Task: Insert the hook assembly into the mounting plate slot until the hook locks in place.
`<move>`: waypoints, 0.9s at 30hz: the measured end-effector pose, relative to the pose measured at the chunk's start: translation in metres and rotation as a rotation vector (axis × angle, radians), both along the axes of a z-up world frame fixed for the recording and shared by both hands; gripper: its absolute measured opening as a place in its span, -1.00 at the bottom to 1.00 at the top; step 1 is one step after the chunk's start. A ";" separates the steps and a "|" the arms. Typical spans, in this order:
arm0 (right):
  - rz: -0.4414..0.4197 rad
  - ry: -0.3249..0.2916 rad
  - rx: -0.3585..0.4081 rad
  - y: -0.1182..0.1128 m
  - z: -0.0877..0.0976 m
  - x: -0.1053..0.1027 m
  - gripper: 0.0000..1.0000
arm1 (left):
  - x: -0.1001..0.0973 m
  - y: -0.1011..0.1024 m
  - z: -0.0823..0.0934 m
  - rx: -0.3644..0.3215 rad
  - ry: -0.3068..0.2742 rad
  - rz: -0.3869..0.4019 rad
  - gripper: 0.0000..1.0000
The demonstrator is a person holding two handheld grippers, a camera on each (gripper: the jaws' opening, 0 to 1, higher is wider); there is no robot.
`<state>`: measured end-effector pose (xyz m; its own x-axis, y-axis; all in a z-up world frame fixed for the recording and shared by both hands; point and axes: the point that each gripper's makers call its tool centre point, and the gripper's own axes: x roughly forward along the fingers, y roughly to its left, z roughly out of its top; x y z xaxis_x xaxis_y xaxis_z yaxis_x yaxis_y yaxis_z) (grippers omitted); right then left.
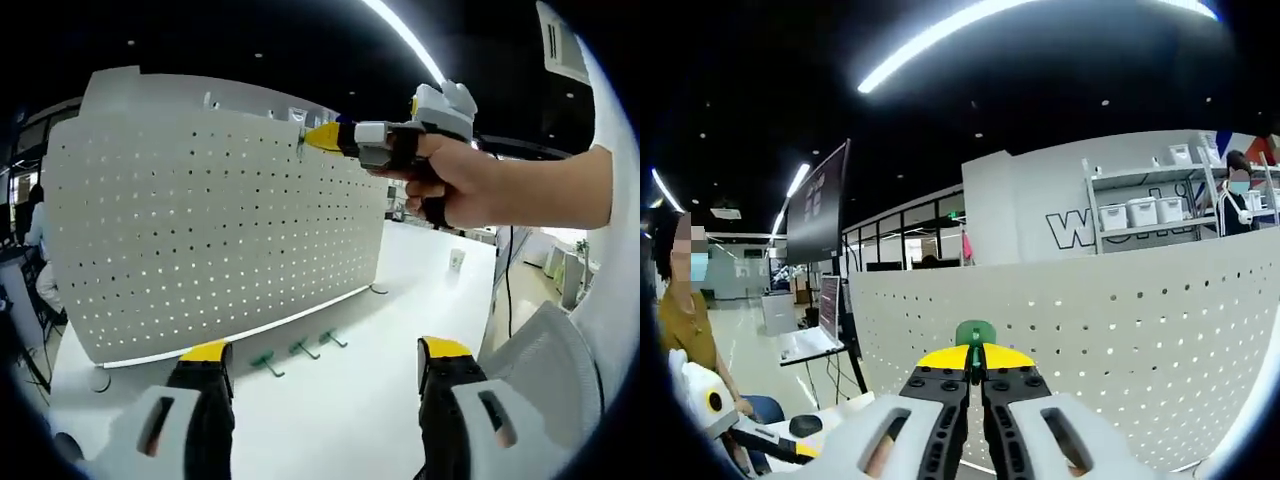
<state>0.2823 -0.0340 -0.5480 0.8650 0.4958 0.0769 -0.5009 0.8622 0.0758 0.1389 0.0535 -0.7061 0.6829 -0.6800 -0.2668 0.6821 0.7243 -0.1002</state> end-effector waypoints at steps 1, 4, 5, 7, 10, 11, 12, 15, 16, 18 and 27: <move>-0.002 0.000 0.005 0.000 0.000 0.002 -1.00 | -0.001 0.000 -0.001 0.004 0.002 -0.003 0.54; -0.010 -0.006 0.001 -0.001 0.002 0.008 -1.00 | -0.004 0.001 -0.004 0.012 0.009 -0.011 0.54; -0.015 -0.008 0.008 -0.001 0.003 0.011 -1.00 | -0.005 0.002 -0.005 0.012 0.013 -0.011 0.54; -0.022 -0.016 0.010 -0.002 0.006 0.015 -1.00 | -0.007 0.004 -0.008 0.016 0.021 -0.011 0.54; -0.030 -0.028 0.009 -0.001 0.010 0.020 -1.00 | -0.009 0.006 -0.012 0.022 0.030 -0.017 0.54; -0.035 -0.027 0.012 -0.001 0.011 0.023 -1.00 | -0.010 0.006 -0.014 0.021 0.031 -0.023 0.53; -0.039 -0.027 0.014 -0.001 0.011 0.025 -1.00 | -0.011 0.007 -0.015 0.021 0.034 -0.024 0.53; -0.053 -0.032 0.008 -0.001 0.012 0.031 -1.00 | -0.013 0.009 -0.016 0.018 0.040 -0.020 0.52; -0.055 -0.035 0.007 0.000 0.012 0.033 -1.00 | -0.013 0.009 -0.016 0.017 0.041 -0.020 0.52; -0.059 -0.035 -0.004 0.002 0.012 0.037 -1.00 | -0.015 0.010 -0.018 0.025 0.046 -0.023 0.51; -0.076 -0.084 -0.066 0.007 0.014 0.054 -1.00 | -0.014 0.012 -0.021 0.027 0.060 -0.020 0.50</move>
